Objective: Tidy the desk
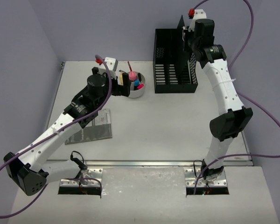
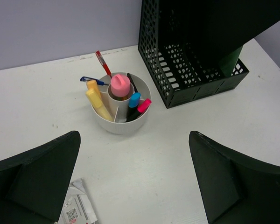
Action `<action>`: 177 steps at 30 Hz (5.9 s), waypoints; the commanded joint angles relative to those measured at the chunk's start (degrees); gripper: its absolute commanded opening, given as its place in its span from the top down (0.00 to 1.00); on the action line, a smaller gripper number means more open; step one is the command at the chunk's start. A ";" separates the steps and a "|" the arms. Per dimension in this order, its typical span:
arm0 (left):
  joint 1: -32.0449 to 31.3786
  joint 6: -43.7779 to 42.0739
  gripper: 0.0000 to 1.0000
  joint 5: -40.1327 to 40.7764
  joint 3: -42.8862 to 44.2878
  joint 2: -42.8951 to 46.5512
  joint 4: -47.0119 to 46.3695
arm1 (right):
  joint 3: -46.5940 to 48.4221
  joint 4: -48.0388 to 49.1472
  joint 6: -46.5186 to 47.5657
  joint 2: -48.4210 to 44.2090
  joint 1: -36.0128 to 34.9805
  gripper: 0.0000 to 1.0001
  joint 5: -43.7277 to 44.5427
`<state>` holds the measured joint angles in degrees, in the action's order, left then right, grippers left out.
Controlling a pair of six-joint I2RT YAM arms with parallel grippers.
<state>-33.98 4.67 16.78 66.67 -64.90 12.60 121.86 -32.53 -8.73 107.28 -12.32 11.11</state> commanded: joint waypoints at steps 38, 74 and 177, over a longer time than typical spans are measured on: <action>2.77 5.87 0.00 2.29 -7.78 6.36 -1.35 | 12.60 -3.59 -4.36 9.97 5.11 0.21 -12.96; 54.98 -61.52 0.06 -55.78 -3.50 -23.05 30.72 | -50.49 -1.30 4.69 -32.75 -2.00 0.33 -42.67; 56.04 62.30 1.00 -64.24 -35.21 -0.05 -27.98 | -56.65 54.05 0.55 -1.38 -63.71 0.36 13.49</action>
<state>21.45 59.99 -45.89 31.81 -67.07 -7.84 65.56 21.23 -5.85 106.83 -75.07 23.81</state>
